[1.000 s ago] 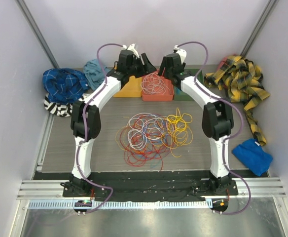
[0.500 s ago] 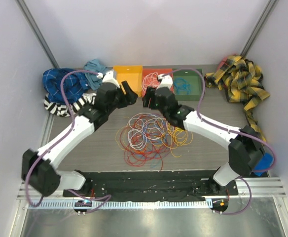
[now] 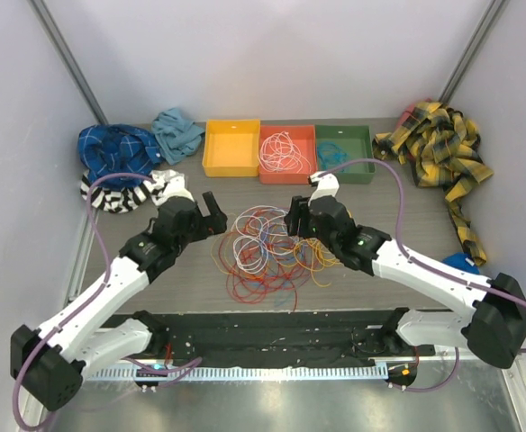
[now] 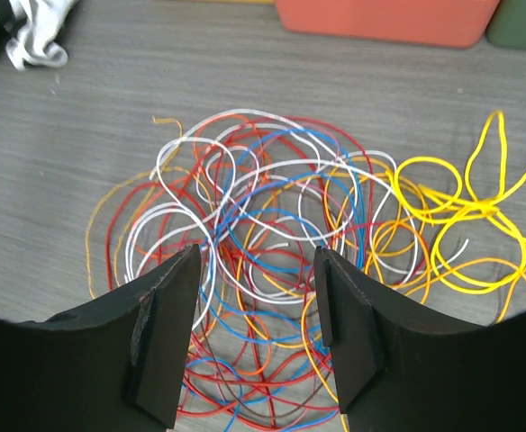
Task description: Untangle the cables
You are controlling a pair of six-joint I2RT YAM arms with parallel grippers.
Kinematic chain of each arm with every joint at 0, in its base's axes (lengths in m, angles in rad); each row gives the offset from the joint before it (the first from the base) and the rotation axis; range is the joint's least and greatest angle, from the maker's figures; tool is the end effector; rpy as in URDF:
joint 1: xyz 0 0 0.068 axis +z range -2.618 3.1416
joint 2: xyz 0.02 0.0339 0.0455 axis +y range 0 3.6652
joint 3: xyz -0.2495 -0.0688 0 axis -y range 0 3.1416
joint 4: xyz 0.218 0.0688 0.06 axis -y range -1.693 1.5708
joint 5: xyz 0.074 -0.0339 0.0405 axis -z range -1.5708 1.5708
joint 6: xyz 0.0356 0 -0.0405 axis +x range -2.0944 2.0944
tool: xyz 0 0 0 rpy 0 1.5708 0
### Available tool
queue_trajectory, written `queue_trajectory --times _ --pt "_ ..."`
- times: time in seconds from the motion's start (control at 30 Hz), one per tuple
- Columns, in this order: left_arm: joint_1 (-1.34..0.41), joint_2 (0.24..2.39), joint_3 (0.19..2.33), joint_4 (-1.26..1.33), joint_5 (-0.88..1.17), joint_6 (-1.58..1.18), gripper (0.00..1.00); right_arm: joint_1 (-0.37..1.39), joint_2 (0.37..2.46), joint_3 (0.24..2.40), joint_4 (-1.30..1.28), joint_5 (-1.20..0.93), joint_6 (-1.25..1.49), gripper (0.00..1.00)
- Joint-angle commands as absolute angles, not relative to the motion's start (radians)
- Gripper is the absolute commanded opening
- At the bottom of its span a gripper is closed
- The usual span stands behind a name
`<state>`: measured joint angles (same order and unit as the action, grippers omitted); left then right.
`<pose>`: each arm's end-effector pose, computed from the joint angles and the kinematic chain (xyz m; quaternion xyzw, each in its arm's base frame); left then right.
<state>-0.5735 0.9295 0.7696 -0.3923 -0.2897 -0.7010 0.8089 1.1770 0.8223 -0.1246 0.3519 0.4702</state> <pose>0.1631 -0.0932 0.2812 -0.1253 0.8577 -0.1858 0.4628 0.1779 0.1687 0.2749 -0.0523 0.8448 0.1850 0.4993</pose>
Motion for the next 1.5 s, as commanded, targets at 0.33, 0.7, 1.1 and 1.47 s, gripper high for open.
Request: queue_trajectory --times 0.33,0.7,1.1,1.47 --pt "-0.522 1.505 0.926 -0.203 -0.210 -0.759 0.36 0.819 1.151 0.810 -0.087 0.379 0.462 0.59" --pt "-0.519 1.621 0.979 -0.115 -0.166 -0.730 0.50 0.819 1.092 0.739 -0.092 0.393 0.448 0.58" --pt "-0.515 1.706 1.003 -0.132 -0.175 -0.721 0.38 0.819 1.095 0.730 -0.090 0.408 0.445 0.58" --pt "-0.506 1.687 0.996 -0.118 -0.183 -0.719 0.27 0.819 1.111 0.716 -0.089 0.402 0.459 0.58"
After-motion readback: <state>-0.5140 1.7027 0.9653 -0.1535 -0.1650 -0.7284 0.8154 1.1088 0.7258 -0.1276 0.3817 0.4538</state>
